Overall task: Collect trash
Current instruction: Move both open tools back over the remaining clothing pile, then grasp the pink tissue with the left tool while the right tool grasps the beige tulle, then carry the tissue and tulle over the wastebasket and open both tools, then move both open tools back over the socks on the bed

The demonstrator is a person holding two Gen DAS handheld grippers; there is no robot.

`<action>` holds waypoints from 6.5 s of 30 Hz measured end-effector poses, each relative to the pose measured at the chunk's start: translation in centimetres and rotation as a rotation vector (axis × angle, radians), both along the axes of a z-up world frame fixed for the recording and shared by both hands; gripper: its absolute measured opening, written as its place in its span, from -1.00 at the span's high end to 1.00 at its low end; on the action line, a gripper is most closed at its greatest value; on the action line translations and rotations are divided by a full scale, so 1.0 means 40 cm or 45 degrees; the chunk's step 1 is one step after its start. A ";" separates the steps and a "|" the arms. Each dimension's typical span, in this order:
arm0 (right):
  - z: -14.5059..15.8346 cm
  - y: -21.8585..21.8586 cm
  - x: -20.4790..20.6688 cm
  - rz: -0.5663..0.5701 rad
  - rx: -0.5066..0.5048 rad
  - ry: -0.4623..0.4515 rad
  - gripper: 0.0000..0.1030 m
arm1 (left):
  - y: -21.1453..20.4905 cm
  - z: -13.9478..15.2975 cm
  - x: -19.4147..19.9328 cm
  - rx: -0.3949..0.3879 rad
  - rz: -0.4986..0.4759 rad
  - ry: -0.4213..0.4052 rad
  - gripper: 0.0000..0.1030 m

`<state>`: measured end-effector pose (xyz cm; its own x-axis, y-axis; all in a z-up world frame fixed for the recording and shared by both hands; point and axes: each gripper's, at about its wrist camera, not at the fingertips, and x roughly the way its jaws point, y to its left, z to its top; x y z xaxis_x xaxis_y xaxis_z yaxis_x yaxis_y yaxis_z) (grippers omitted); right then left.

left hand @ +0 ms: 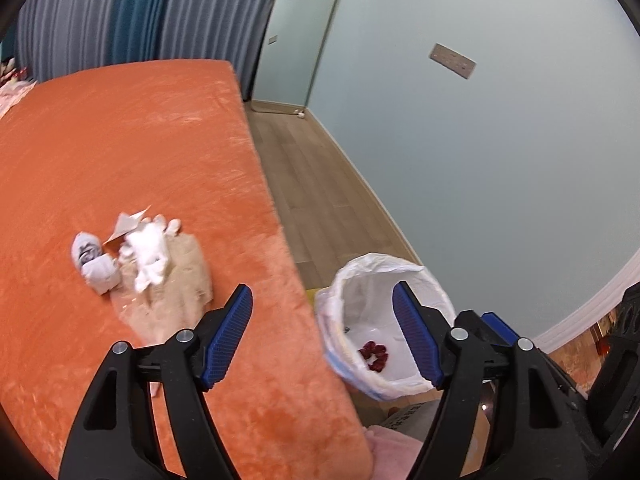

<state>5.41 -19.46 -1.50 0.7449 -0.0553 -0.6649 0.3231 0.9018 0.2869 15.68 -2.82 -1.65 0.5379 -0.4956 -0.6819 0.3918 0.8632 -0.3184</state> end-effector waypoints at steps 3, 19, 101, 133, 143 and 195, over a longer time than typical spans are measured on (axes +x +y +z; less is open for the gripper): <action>-0.014 0.045 0.021 0.042 -0.002 0.024 0.14 | 0.060 -0.028 0.007 0.012 0.047 0.022 -0.34; -0.134 0.280 0.144 0.218 -0.009 0.147 -0.01 | 0.345 -0.168 0.060 0.020 0.279 0.168 -0.34; 0.268 0.006 0.052 0.131 -0.093 -0.303 0.96 | 0.009 0.142 -0.045 -0.075 -0.095 -0.046 0.69; 0.187 -0.217 -0.025 -0.082 -0.092 -0.190 0.96 | -0.308 0.138 -0.087 -0.001 -0.347 -0.063 0.69; 0.171 -0.221 -0.016 -0.097 -0.091 -0.160 0.96 | -0.346 0.118 -0.075 0.013 -0.376 -0.044 0.68; 0.083 -0.044 0.090 0.071 -0.065 -0.025 0.23 | -0.078 0.037 0.038 -0.006 -0.067 0.039 -0.16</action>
